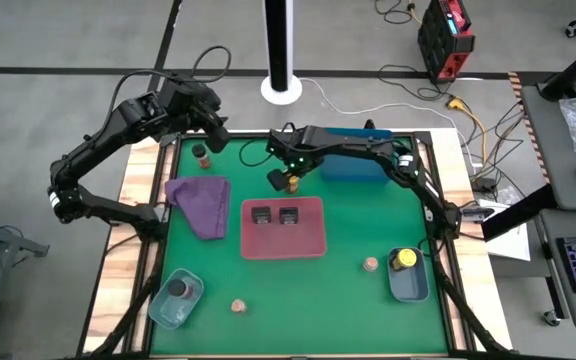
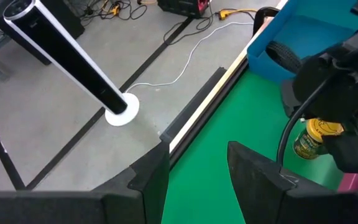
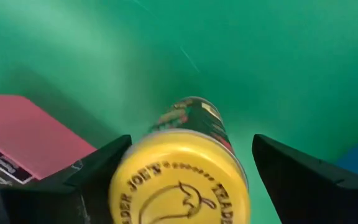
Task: Sort spices by type
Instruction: Put the yellow seasoning bottle into the gray bin
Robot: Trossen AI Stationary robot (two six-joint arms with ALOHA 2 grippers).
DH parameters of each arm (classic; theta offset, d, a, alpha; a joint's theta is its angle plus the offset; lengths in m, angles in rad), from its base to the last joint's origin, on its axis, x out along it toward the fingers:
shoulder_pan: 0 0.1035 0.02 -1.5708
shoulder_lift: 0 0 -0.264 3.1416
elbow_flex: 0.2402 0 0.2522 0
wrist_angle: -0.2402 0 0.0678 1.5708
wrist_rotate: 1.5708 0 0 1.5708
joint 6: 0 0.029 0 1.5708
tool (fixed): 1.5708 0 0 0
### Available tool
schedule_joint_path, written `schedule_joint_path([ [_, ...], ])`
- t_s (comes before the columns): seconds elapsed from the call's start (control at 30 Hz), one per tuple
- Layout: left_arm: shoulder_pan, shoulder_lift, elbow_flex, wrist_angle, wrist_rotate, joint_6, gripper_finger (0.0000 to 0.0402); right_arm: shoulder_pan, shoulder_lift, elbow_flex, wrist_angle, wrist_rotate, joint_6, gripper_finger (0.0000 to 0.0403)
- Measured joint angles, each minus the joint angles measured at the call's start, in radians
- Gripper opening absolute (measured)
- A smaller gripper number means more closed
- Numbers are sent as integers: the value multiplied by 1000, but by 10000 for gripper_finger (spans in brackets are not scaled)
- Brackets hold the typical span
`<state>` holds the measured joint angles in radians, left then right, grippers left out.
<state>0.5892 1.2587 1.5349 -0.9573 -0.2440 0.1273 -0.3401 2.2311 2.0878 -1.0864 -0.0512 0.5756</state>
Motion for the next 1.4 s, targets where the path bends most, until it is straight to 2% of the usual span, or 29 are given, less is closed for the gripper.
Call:
schedule_joint_path([
  [0.17, 0, 0, 0, 6, 0, 7, 146, 0, 3, 0, 3, -1, 0, 289],
  [0.43, 0, 0, 0, 27, 0, 22, 146, 0, 4, 0, -2, -2, 12, 215],
  [0.7, 0, 0, -3, 43, 0, 39, 146, 0, -13, 20, -29, -9, 16, 218],
  [0.97, 0, 0, -8, 57, 0, 48, 146, 20, -112, 154, -172, -8, -19, 214],
  [1.23, 0, 0, -8, 98, 0, 52, 146, 127, -290, 190, -281, -36, -61, 215],
  [1.4, 0, 0, -8, 108, 0, 44, 146, 235, -396, 187, -407, -37, 14, 215],
])
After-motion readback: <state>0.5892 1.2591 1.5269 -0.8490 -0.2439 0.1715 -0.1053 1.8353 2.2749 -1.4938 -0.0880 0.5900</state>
